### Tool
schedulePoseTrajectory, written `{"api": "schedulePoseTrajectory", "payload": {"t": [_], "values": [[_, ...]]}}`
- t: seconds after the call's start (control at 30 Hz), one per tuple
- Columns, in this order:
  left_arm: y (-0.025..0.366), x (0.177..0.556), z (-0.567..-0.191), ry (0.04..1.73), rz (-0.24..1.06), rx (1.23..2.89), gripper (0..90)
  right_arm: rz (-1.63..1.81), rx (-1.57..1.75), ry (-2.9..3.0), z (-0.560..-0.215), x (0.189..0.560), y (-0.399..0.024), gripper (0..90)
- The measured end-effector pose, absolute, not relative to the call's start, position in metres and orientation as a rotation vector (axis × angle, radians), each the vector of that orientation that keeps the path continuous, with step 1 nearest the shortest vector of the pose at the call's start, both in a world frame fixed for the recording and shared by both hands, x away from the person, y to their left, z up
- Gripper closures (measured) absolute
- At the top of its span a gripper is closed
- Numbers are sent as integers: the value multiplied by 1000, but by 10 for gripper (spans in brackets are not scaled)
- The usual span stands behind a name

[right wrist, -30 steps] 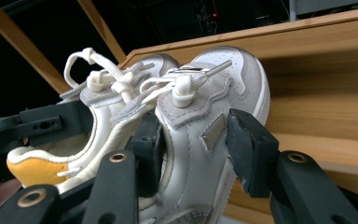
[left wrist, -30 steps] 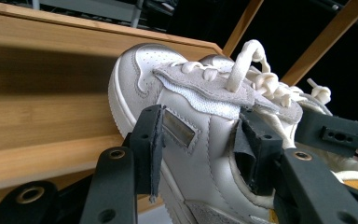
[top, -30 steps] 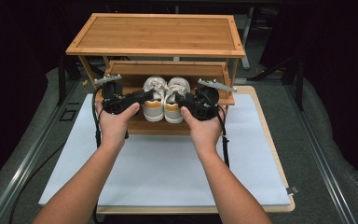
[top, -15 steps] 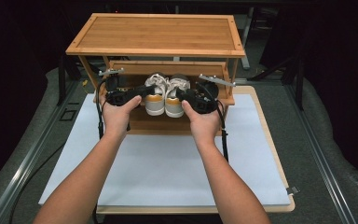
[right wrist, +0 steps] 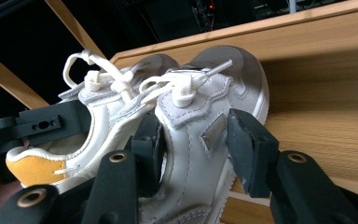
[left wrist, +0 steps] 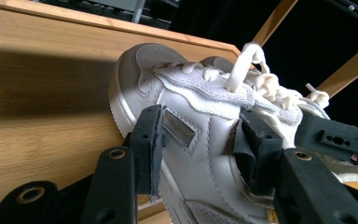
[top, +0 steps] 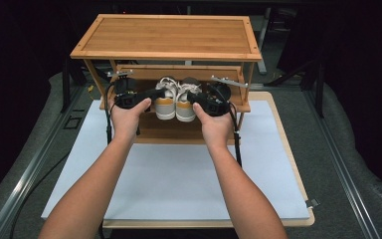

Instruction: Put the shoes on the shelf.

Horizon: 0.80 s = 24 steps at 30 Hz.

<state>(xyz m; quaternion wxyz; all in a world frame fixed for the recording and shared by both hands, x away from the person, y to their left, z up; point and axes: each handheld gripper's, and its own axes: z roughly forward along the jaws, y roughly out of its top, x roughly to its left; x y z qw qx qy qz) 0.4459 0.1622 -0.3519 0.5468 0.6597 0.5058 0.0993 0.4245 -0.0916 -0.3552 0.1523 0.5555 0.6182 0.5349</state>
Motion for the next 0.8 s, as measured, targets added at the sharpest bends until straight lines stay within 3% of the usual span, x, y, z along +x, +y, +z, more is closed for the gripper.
{"api": "schedulePoseTrajectory", "payload": {"t": [0.8], "values": [[162,461,-360,1239,168,1517,521,1543,1635,1784,-359,440,-98,538]]}}
